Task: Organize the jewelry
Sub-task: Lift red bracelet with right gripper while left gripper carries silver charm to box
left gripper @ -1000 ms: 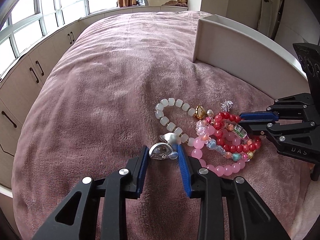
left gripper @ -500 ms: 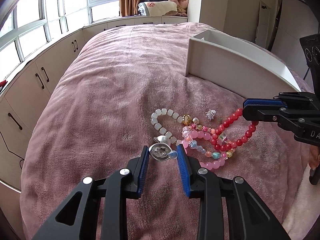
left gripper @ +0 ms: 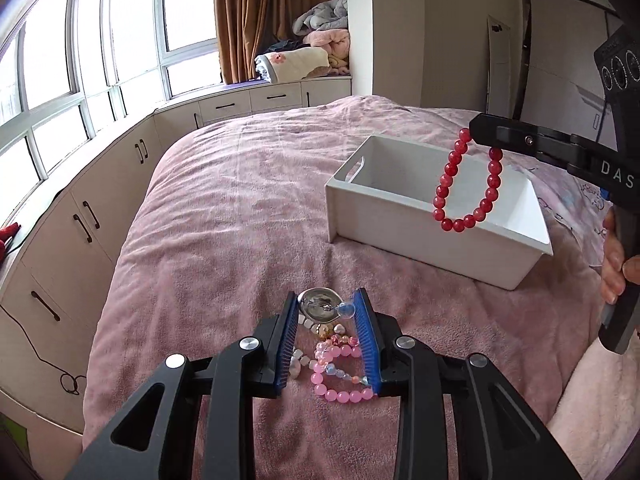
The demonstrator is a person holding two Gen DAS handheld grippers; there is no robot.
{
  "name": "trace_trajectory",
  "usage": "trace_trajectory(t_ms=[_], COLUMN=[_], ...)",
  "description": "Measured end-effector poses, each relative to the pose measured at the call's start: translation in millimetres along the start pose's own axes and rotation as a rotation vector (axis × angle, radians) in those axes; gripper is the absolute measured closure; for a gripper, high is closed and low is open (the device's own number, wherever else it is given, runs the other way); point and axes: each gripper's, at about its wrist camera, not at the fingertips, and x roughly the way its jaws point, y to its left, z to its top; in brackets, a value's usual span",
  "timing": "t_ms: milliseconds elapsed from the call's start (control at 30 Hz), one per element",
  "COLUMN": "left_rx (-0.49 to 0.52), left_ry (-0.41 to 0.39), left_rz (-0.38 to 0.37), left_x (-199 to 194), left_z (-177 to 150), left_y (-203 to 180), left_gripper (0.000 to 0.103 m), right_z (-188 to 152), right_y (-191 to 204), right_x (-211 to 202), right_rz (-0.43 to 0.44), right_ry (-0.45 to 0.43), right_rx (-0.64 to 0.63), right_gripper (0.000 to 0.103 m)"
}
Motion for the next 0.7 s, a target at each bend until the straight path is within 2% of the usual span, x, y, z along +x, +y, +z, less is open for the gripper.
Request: trace_trajectory(t_ms=[100,267,400,533,700], left_rx=[0.007,-0.022,0.032,0.074,0.068], left_ry=[-0.014,0.005,0.030,0.046,0.116], left_rz=[-0.036,-0.072,-0.057,-0.064,-0.079], left_x=[7.1,29.0,50.2,75.3,121.5], left_z=[30.2,78.1,107.9,130.8,148.1], left_y=[-12.4,-28.3,-49.1,-72.5,-97.9], left_gripper=[0.070,0.070,0.070,0.070,0.069], right_z=[20.9,33.1,12.8,-10.7,-25.2], right_y=[-24.5,-61.5,-93.0,-113.2,-131.9], right_x=[-6.7,-8.3,-3.4,5.9,11.3], right_rz=[-0.046,-0.147,-0.162,-0.214,-0.209], right_ry=[-0.032,-0.030,-0.002,0.054,0.065], right_rx=[0.074,0.062,0.111,0.113,0.158], right_gripper=[0.092,0.092,0.092,0.092,0.092])
